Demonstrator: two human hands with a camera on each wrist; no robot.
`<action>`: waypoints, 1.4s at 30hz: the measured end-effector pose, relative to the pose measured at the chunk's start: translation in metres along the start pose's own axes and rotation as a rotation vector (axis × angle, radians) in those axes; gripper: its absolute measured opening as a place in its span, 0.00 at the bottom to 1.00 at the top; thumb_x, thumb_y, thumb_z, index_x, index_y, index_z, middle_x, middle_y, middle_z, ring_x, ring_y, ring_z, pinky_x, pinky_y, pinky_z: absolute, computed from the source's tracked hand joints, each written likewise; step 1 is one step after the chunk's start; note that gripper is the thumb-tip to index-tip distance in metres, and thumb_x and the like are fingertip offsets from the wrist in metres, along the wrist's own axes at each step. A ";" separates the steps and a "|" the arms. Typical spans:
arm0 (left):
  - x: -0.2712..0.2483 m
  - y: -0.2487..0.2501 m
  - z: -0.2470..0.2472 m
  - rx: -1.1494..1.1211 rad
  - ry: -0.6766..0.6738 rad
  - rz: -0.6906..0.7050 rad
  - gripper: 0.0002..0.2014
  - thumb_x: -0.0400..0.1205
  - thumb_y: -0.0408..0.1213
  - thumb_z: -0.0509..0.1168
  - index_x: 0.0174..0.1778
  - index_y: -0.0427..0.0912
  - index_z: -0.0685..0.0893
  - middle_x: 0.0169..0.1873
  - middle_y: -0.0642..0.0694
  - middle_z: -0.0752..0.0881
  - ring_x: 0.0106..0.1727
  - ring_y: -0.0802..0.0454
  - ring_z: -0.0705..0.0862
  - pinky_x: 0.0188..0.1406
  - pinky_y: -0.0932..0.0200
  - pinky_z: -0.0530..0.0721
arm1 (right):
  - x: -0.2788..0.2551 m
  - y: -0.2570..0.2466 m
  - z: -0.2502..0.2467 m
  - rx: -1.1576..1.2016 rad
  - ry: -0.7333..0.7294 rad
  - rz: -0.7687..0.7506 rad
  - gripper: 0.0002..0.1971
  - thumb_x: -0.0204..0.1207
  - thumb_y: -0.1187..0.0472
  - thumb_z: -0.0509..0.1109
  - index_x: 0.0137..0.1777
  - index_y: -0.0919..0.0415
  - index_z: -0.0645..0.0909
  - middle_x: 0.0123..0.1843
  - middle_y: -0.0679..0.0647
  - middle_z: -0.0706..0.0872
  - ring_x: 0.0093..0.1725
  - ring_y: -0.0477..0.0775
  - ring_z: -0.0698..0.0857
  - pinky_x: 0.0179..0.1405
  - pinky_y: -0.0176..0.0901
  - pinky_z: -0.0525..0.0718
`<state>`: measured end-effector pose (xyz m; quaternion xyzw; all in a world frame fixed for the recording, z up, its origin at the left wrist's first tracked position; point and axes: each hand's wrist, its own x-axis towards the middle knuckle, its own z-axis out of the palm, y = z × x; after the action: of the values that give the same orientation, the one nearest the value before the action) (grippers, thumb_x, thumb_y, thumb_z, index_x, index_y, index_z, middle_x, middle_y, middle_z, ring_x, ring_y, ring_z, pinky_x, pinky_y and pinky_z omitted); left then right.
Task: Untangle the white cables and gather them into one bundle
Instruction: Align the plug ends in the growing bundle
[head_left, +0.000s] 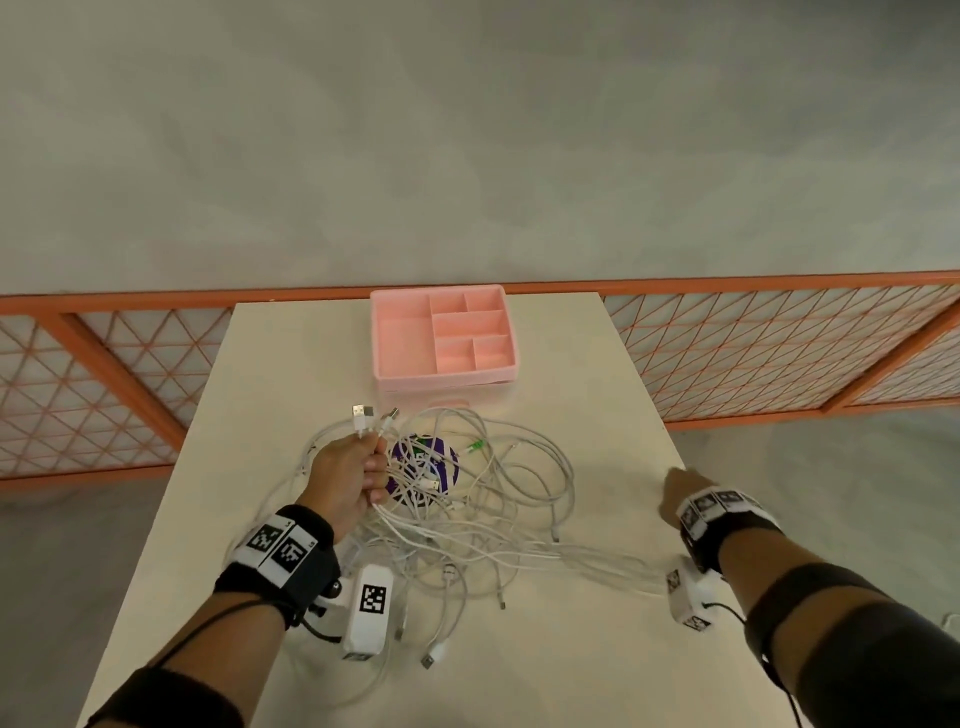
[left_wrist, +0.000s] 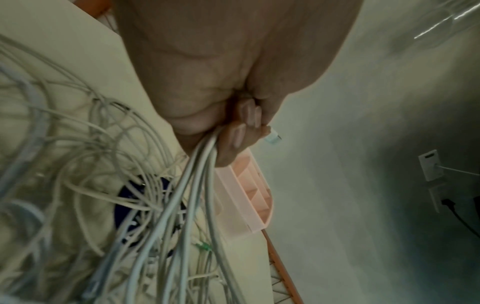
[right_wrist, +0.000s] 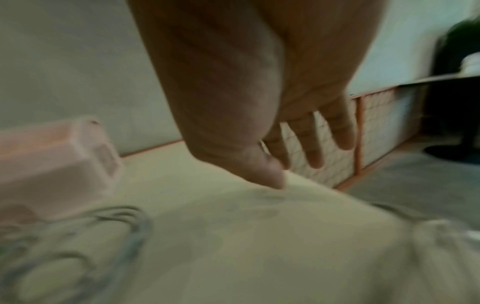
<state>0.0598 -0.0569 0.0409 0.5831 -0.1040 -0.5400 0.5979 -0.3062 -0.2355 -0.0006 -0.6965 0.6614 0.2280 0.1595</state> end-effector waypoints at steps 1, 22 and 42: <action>0.000 -0.002 -0.004 -0.006 0.015 -0.004 0.15 0.91 0.34 0.53 0.37 0.40 0.75 0.21 0.52 0.66 0.18 0.58 0.62 0.17 0.65 0.65 | 0.008 -0.020 -0.004 0.054 0.051 -0.069 0.19 0.79 0.61 0.65 0.69 0.60 0.77 0.72 0.59 0.79 0.69 0.62 0.80 0.67 0.50 0.79; -0.008 -0.025 -0.043 -0.004 0.207 0.012 0.18 0.92 0.37 0.53 0.36 0.38 0.75 0.23 0.45 0.73 0.20 0.51 0.72 0.19 0.60 0.76 | -0.033 -0.277 0.035 -0.209 0.082 -0.667 0.11 0.82 0.63 0.63 0.61 0.63 0.81 0.61 0.63 0.85 0.63 0.66 0.81 0.62 0.58 0.83; -0.004 0.002 -0.030 -0.032 0.149 0.234 0.15 0.92 0.35 0.54 0.40 0.39 0.76 0.26 0.48 0.70 0.21 0.56 0.69 0.24 0.59 0.74 | -0.040 -0.252 -0.014 0.630 0.190 -0.777 0.04 0.78 0.60 0.71 0.42 0.58 0.81 0.42 0.51 0.88 0.37 0.49 0.83 0.40 0.41 0.80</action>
<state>0.0819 -0.0368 0.0354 0.5957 -0.1180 -0.4232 0.6724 -0.0552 -0.1905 0.0128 -0.8269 0.4017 -0.1229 0.3739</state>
